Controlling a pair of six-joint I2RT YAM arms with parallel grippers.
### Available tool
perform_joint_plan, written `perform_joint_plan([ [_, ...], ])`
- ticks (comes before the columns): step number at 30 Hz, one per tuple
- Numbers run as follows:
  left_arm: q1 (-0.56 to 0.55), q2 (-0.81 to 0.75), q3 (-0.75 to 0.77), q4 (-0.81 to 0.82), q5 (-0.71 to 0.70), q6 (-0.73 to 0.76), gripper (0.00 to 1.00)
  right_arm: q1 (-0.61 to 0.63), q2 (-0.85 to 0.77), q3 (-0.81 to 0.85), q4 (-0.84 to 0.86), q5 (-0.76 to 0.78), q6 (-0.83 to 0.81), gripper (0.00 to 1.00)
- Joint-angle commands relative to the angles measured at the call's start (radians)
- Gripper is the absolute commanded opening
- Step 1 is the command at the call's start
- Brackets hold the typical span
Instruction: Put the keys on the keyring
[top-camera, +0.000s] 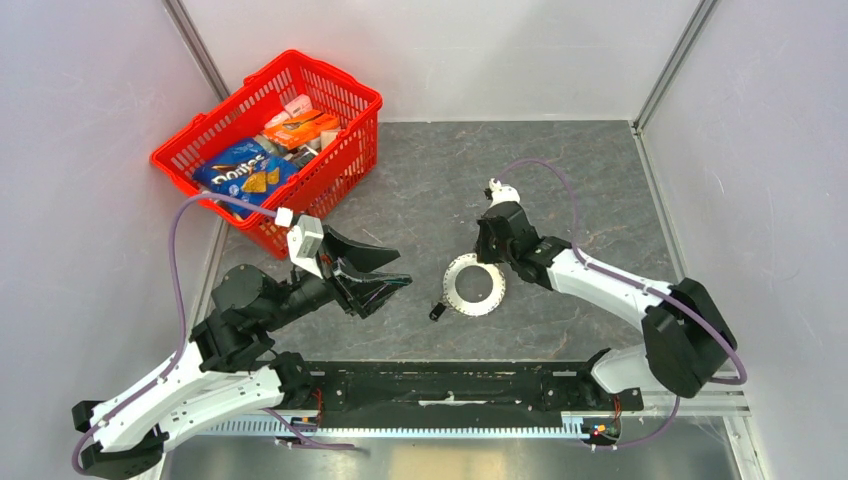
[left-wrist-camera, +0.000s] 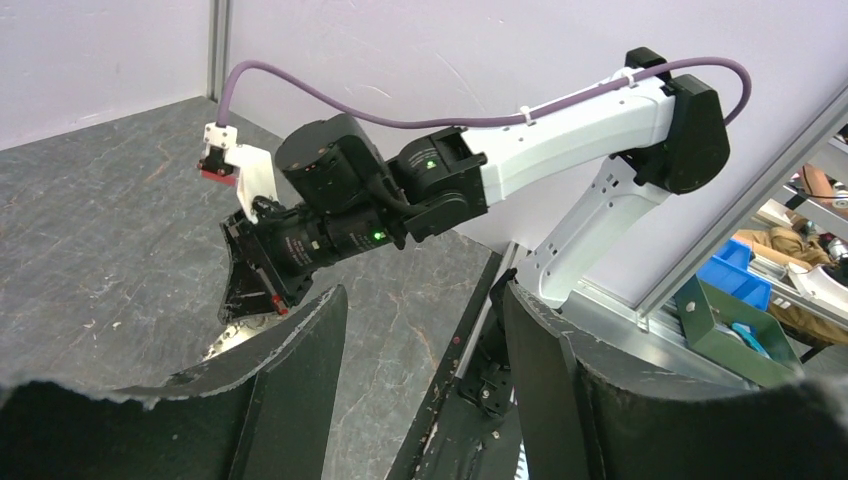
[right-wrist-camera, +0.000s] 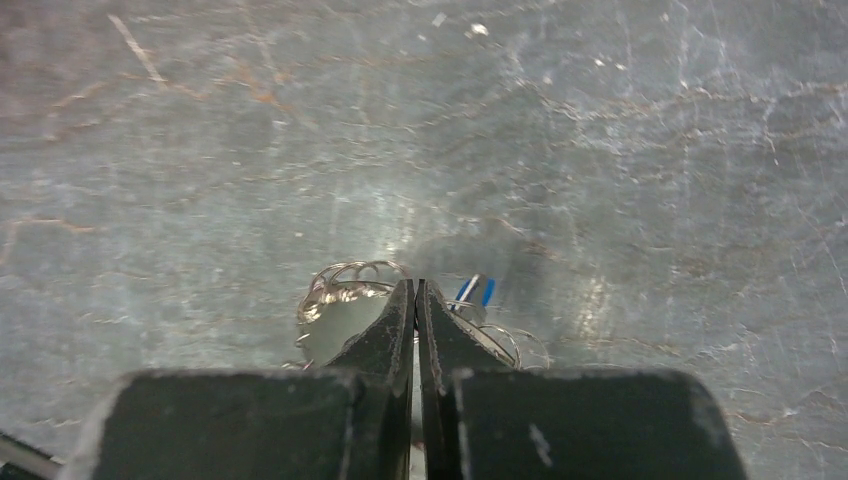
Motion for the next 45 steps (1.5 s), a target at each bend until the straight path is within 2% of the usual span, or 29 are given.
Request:
perform_joint_plan([
  [1,0.001,0.006,0.006,-0.008,-0.02,0.036,0.66,-0.042,0.048,0.063,0.015,-0.007,0.013,0.06],
  [5,0.001,0.012,0.006,-0.006,-0.025,0.041,0.66,-0.066,0.098,0.087,0.032,-0.018,0.01,0.06],
  [8,0.001,0.019,0.007,-0.006,-0.026,0.043,0.66,-0.081,0.135,0.112,0.035,-0.015,0.007,0.15],
  [10,0.001,0.023,0.007,-0.006,-0.027,0.046,0.66,-0.088,0.14,0.122,0.035,-0.014,0.01,0.24],
  [16,0.001,0.018,0.009,-0.022,-0.044,0.06,0.67,-0.089,0.1,0.146,0.026,0.047,-0.025,0.64],
  [20,0.001,0.011,0.023,-0.045,-0.06,0.074,0.68,-0.091,0.052,0.167,-0.008,0.048,-0.037,0.79],
  [23,0.001,0.01,0.043,-0.071,-0.08,0.081,0.69,-0.092,-0.009,0.167,-0.017,0.052,-0.043,0.97],
  [30,0.001,0.042,0.113,-0.156,-0.163,0.104,0.82,-0.092,-0.143,0.239,-0.176,0.165,-0.025,0.97],
  [32,0.001,0.053,0.128,-0.169,-0.182,0.121,0.84,-0.091,-0.194,0.255,-0.212,0.186,-0.02,0.97],
  [34,0.001,0.062,0.144,-0.188,-0.22,0.128,0.85,-0.091,-0.236,0.285,-0.253,0.132,-0.082,0.97],
  [45,0.001,0.055,0.178,-0.234,-0.362,0.164,0.86,-0.091,-0.336,0.342,-0.374,0.228,-0.071,0.97],
])
